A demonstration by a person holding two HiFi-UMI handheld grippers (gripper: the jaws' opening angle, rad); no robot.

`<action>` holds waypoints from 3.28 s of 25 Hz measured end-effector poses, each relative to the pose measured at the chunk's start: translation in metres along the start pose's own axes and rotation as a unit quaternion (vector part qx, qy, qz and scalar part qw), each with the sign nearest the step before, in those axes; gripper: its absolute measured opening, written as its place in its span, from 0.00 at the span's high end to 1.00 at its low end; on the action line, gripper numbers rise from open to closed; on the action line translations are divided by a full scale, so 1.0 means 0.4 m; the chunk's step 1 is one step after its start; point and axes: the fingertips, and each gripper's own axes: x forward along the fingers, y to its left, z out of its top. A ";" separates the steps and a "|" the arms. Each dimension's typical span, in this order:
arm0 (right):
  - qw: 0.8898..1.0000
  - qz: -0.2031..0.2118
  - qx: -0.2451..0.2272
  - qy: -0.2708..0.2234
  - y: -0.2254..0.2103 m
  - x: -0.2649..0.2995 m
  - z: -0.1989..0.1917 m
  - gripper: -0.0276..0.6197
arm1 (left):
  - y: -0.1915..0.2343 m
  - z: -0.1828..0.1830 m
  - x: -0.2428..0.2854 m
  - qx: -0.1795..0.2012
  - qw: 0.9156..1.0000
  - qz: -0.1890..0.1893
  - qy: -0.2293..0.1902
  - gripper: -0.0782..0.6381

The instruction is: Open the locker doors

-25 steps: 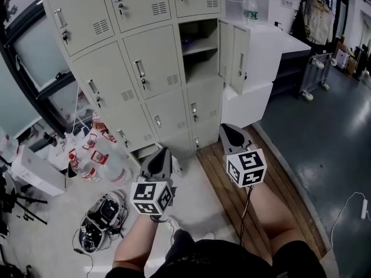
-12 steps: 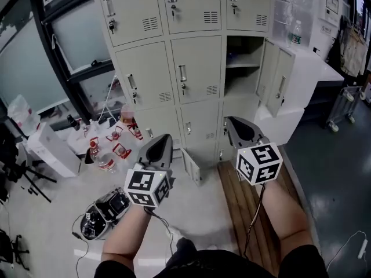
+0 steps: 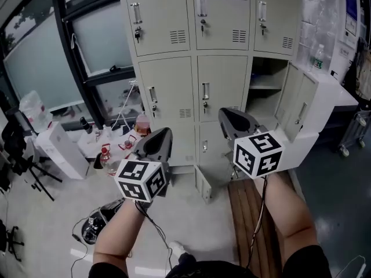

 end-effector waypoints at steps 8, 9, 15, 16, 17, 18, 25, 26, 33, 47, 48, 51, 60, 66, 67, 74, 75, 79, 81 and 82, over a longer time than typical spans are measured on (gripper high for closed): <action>0.999 0.047 0.010 -0.021 0.054 0.207 0.091 0.96 | 0.151 0.089 0.057 0.011 1.000 0.014 -0.008 0.89; 0.998 0.051 0.010 -0.024 0.059 0.235 0.103 0.96 | 0.171 0.099 0.067 0.012 1.000 0.016 -0.011 0.89; 0.997 0.067 0.013 -0.036 0.088 0.406 0.160 0.95 | 0.294 0.130 0.113 0.007 1.000 0.017 -0.018 0.89; 0.997 0.069 0.013 -0.039 0.093 0.436 0.171 0.95 | 0.317 0.136 0.118 0.007 1.000 0.017 -0.019 0.89; 0.997 0.071 0.013 -0.042 0.097 0.465 0.182 0.95 | 0.339 0.141 0.123 0.007 1.000 0.017 -0.020 0.89; 0.996 0.074 0.014 -0.044 0.102 0.495 0.193 0.95 | 0.360 0.146 0.128 0.006 1.000 0.017 -0.020 0.89; 0.994 0.091 0.012 -0.051 0.151 0.691 0.240 0.91 | 0.508 0.170 0.165 0.006 1.000 0.013 -0.016 0.89; 0.994 0.091 0.009 -0.052 0.157 0.716 0.245 0.90 | 0.527 0.171 0.171 0.004 1.000 0.012 -0.015 0.89; 0.995 0.082 -0.010 -0.064 0.184 0.868 0.295 0.85 | 0.623 0.194 0.207 0.005 1.000 0.002 -0.008 0.89; 0.994 0.060 -0.032 -0.084 0.134 1.048 0.397 0.73 | 0.699 0.211 0.257 0.000 1.000 -0.002 -0.016 0.89; 0.994 0.063 -0.031 -0.085 0.127 1.063 0.404 0.73 | 0.706 0.212 0.266 -0.001 1.000 0.000 -0.017 0.89; 0.993 0.069 -0.039 -0.085 0.113 1.111 0.423 0.71 | 0.726 0.220 0.300 -0.005 1.000 0.002 -0.021 0.89; 0.990 0.074 -0.070 -0.096 0.089 1.269 0.491 0.70 | 0.803 0.273 0.394 -0.002 0.999 0.012 -0.040 0.89; 0.990 0.043 -0.084 -0.102 0.067 1.316 0.517 0.70 | 0.847 0.286 0.431 0.002 0.999 0.014 -0.050 0.89; 0.990 0.034 -0.088 -0.102 0.065 1.318 0.520 0.70 | 0.852 0.287 0.437 0.002 0.999 0.013 -0.050 0.89; 0.994 -0.023 -0.078 -0.080 0.070 1.340 0.521 0.68 | 0.861 0.274 0.459 -0.001 0.999 0.006 -0.051 0.89; 0.994 -0.031 -0.073 -0.079 0.071 1.345 0.523 0.68 | 0.861 0.272 0.459 -0.002 0.999 0.006 -0.051 0.89; 0.992 -0.061 -0.073 -0.082 0.060 1.352 0.526 0.69 | 0.869 0.266 0.450 -0.003 0.999 0.009 -0.049 0.89; 0.991 -0.066 -0.075 -0.085 0.058 1.352 0.526 0.72 | 0.875 0.263 0.440 -0.004 0.999 0.012 -0.048 0.89; 0.991 -0.066 -0.075 -0.085 0.059 1.351 0.526 0.71 | 0.878 0.262 0.436 -0.004 0.999 0.014 -0.047 0.89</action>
